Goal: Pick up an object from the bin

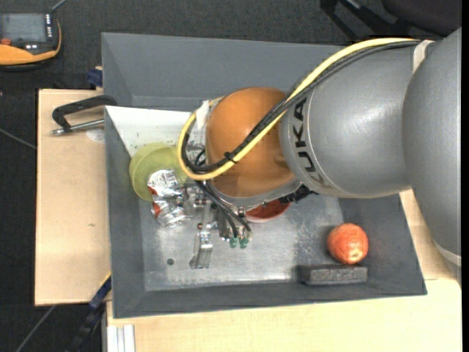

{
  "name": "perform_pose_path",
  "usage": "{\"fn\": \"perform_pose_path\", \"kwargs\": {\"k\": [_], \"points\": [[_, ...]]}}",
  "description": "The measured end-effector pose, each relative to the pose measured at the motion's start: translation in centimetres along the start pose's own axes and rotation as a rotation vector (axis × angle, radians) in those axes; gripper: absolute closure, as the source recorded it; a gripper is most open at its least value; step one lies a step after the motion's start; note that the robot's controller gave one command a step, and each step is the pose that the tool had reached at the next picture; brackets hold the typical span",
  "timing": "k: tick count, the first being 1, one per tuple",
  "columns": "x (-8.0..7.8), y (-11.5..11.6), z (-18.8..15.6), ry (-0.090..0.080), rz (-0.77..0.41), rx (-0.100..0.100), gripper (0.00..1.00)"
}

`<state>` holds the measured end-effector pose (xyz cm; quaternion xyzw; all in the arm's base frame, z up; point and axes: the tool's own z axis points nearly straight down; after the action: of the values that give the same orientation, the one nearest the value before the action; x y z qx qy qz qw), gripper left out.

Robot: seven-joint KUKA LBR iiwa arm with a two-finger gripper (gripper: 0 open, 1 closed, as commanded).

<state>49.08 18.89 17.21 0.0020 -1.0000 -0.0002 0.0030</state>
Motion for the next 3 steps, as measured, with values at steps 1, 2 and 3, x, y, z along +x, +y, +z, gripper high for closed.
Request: {"fn": "perform_pose_path", "kwargs": {"k": [1,2,3], "points": [[-3.2,-10.7,2.2,0.0,-0.093,0.003,0.0],[-10.0,-17.4,3.2,-0.008,-0.107,0.006,0.0],[-9.2,-16.9,3.6,0.023,-0.115,0.003,1.0]]}}
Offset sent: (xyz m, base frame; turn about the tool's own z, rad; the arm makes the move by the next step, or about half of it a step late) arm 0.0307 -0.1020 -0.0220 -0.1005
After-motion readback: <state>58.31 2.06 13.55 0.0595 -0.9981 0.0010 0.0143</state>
